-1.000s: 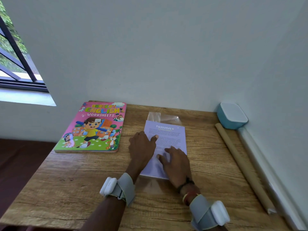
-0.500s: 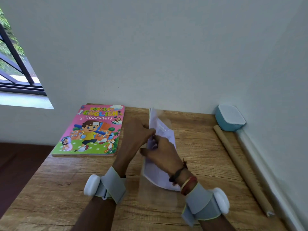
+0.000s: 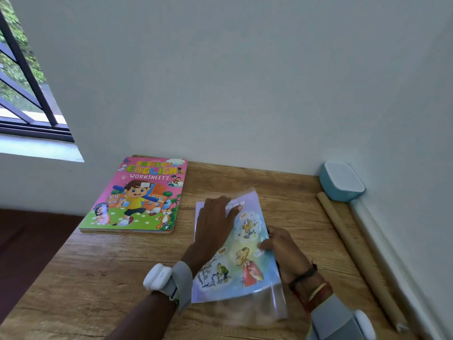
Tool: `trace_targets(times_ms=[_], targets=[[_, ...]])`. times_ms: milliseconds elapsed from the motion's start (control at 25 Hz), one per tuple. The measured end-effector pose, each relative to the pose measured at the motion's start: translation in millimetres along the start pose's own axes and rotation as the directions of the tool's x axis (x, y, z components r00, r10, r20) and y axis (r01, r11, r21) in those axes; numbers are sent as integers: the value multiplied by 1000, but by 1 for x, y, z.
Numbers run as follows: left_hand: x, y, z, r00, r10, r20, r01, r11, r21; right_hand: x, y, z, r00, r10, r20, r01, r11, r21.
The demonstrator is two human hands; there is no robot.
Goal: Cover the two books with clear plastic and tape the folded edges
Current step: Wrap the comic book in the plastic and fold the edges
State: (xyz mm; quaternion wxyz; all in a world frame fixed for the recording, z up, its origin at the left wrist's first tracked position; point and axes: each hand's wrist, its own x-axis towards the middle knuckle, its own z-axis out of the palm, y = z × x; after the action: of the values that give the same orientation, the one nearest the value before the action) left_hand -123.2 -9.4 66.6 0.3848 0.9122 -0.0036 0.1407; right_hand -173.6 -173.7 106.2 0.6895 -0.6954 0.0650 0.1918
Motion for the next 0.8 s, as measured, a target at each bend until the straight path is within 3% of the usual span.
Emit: trace_targets(times_ms=[80, 160, 240, 280, 320, 440, 520, 680, 800], targets=[[-3, -25, 15, 994, 55, 97, -73, 980, 187, 1, 25, -9, 994, -69, -90, 57, 990, -131], [-4, -36, 23, 985, 131, 110, -157, 946, 283, 0, 32, -20, 974, -167, -151, 72, 867, -494], [-6, -36, 28, 975, 203, 87, -220, 917, 333, 1, 29, -30, 966, -188, -176, -56, 512, -857], [-9, -36, 32, 968, 241, 75, -252, 900, 356, 3, 24, -29, 965, -188, -182, -113, 328, -938], [-11, -35, 36, 961, 266, 72, -274, 888, 369, 7, 16, -23, 963, -206, -176, -132, 214, -968], [-9, -32, 42, 948, 312, 61, -315, 895, 314, 37, -1, 3, 920, -391, 39, 109, 158, -981], [-4, -33, 40, 942, 335, 19, -328, 906, 269, 68, -1, 18, 897, -407, 173, 256, 159, -953], [15, -51, 26, 970, 234, -68, -190, 901, 391, 110, 16, 10, 885, -429, 181, 195, -11, -981], [20, -57, 21, 984, 158, -78, -93, 842, 531, 117, 28, -16, 821, -566, 72, 72, -22, -997]])
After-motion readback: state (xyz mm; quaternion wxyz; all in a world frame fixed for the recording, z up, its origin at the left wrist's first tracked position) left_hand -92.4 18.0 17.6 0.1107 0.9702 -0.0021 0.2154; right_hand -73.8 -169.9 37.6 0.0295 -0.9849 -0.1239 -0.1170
